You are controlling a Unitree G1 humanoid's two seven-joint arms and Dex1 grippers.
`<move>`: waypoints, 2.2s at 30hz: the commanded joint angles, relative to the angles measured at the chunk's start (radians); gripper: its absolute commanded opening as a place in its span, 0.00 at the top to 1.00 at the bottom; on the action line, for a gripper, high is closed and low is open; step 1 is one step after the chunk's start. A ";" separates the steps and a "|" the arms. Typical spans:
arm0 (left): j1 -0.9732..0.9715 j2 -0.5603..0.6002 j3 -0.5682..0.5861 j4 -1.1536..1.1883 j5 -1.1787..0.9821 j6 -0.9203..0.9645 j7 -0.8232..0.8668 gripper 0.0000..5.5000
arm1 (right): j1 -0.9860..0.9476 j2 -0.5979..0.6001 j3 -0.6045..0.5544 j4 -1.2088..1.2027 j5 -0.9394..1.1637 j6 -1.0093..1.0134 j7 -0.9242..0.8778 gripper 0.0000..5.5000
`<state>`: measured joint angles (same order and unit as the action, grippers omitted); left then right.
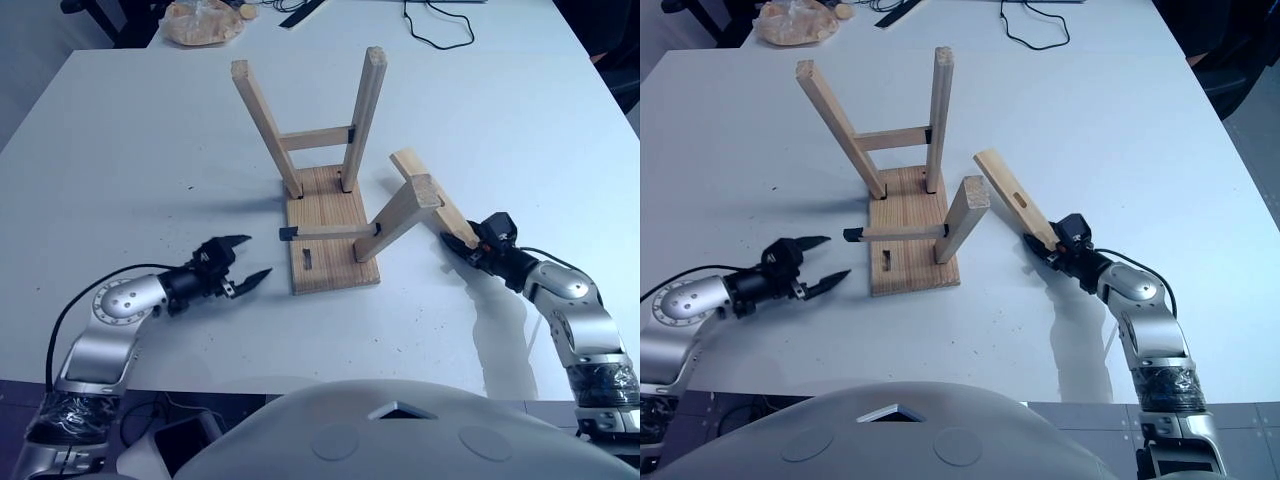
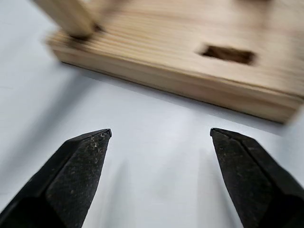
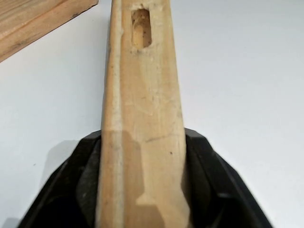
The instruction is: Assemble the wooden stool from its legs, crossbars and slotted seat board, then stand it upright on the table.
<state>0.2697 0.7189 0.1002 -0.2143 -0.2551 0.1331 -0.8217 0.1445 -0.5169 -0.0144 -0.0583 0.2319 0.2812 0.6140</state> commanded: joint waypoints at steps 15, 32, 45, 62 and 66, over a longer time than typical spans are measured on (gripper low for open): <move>-0.619 -0.120 0.147 -0.343 -0.627 0.521 0.311 0.23 | -0.371 -0.052 -0.272 -0.310 0.539 0.250 0.119 0.63; -0.904 -0.224 0.054 -0.287 -1.066 0.638 0.294 0.30 | -0.566 -0.215 -0.160 -0.321 0.882 0.536 0.418 0.63; -0.856 -0.143 0.010 -0.351 -1.082 0.657 0.191 0.62 | -0.604 -0.257 -0.131 -0.292 0.864 0.563 0.550 0.63; -0.855 -0.150 -0.010 -0.313 -1.010 0.585 0.158 0.63 | -0.610 -0.251 -0.144 -0.299 0.792 0.510 0.551 0.50; -0.877 -0.179 0.019 -0.298 -1.035 0.572 0.190 0.63 | -0.597 -0.261 -0.148 -0.293 0.798 0.509 0.563 0.42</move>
<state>-0.5781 0.5498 0.0952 -0.5156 -1.2740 0.7190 -0.6526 -0.4498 -0.7641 -0.1541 -0.3518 1.0260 0.7927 1.1705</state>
